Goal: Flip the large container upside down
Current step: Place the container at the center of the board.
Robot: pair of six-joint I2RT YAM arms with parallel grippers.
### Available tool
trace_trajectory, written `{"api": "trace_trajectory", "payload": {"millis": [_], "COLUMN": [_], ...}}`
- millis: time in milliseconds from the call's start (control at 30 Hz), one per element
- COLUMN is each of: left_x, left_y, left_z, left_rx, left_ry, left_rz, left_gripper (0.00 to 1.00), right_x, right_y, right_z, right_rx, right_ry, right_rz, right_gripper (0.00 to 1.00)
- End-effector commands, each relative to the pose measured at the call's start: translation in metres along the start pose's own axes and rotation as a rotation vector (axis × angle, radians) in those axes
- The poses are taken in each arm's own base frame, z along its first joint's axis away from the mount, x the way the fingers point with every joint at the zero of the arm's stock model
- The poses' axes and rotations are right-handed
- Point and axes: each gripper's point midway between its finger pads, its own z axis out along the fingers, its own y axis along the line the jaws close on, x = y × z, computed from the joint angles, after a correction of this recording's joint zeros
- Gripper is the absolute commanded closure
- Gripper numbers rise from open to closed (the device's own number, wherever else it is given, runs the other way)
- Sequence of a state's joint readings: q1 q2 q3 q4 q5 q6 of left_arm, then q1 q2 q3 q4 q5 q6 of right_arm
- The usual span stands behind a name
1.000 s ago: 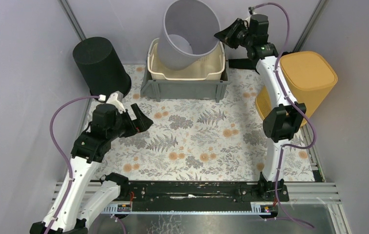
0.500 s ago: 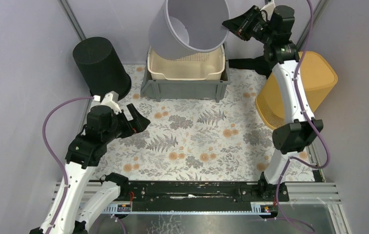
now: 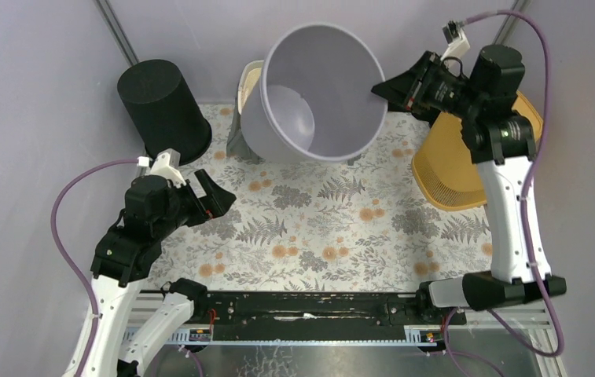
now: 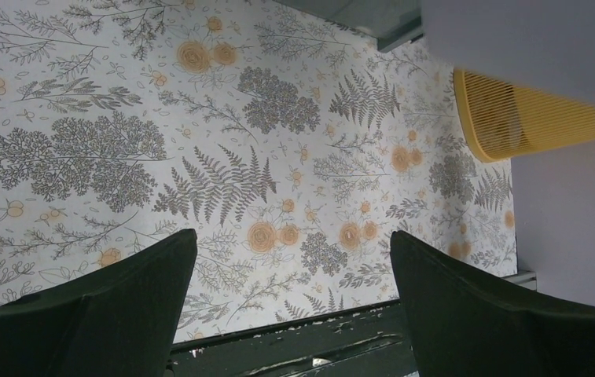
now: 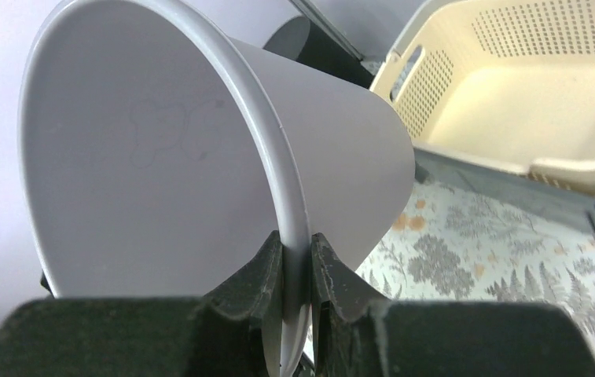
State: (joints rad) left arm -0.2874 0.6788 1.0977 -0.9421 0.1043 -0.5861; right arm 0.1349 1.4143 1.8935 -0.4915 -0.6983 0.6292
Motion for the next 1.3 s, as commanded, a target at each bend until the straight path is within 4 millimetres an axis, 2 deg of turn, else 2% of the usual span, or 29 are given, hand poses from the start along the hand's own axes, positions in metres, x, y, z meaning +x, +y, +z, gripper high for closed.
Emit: {"api": "trace_trajectory", "payload": {"millis": [0,200,367,633,833,933,1100,1267], "left_x": [-0.002,0.01,0.016,0.022,0.031,0.039,0.046,0.045], "left_y": [-0.007,-0.006,-0.006,-0.007,-0.006,-0.008,-0.008,-0.01], "left_z": [-0.01,-0.006,0.001,0.01,0.013,0.017,0.019,0.019], "left_rx": [0.027,0.038,0.047,0.068,0.085,0.113,0.128,0.134], "left_ry": [-0.002,0.044,0.07,0.076,0.101,0.129,0.151,0.144], "left_rz": [0.002,-0.004,-0.008,-0.035,-0.052,-0.064,-0.075,-0.08], "left_gripper": [0.0,0.0,0.0,0.0,0.0,0.0,0.0,0.0], "right_x": [0.024,0.067,0.092,0.127,0.137,0.136,0.134,0.137], "right_y": [0.009,-0.02,-0.049,-0.09,-0.1,-0.104,-0.108,-0.114], "right_z": [-0.033,-0.054,-0.069,-0.068,-0.067,-0.07,-0.075,-0.08], "right_rx": [0.038,0.164,0.291,0.384,0.405,0.433,0.474,0.509], "right_ry": [0.019,0.088,0.123,0.22,0.246,0.251,0.262,0.275], "right_rz": [-0.067,-0.027,-0.016,0.017,0.032,0.023,0.001,-0.01], "right_gripper": [1.0,1.0,1.0,1.0,1.0,0.86,0.79,0.64]}}
